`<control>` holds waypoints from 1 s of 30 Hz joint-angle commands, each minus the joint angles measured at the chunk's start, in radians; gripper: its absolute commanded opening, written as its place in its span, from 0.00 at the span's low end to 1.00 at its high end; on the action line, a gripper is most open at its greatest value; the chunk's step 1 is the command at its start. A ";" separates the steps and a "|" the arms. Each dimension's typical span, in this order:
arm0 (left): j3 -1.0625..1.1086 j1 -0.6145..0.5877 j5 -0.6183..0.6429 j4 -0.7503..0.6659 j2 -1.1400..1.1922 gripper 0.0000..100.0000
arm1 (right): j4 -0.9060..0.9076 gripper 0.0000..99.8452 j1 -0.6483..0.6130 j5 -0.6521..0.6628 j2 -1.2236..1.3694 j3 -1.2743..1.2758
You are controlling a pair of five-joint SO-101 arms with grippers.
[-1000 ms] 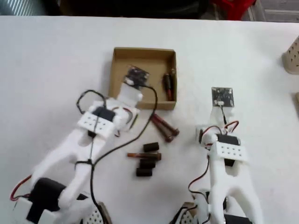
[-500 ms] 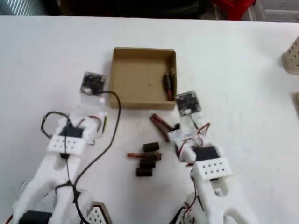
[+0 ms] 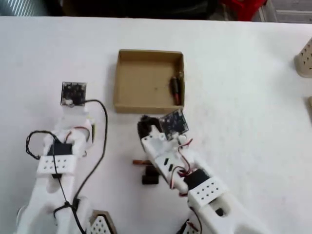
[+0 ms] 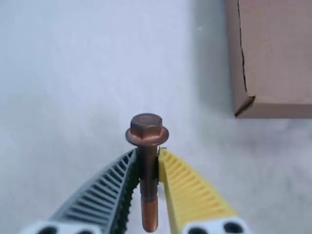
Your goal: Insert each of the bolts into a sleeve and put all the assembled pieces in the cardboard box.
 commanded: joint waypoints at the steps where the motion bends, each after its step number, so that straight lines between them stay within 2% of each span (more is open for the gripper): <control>1: -0.008 -0.008 0.008 -0.040 -0.031 0.02 | -0.222 0.02 -0.059 -0.011 0.081 -0.025; 14: -0.008 -0.008 0.008 -0.041 -0.031 0.02 | -0.754 0.02 -0.053 -0.005 0.573 -0.144; 23: 0.057 -0.004 0.009 -0.195 -0.038 0.02 | -1.136 0.02 -0.053 -0.005 0.881 -0.130; 30: 0.057 -0.002 0.011 -0.199 -0.038 0.02 | -1.294 0.02 -0.053 -0.005 1.021 -0.127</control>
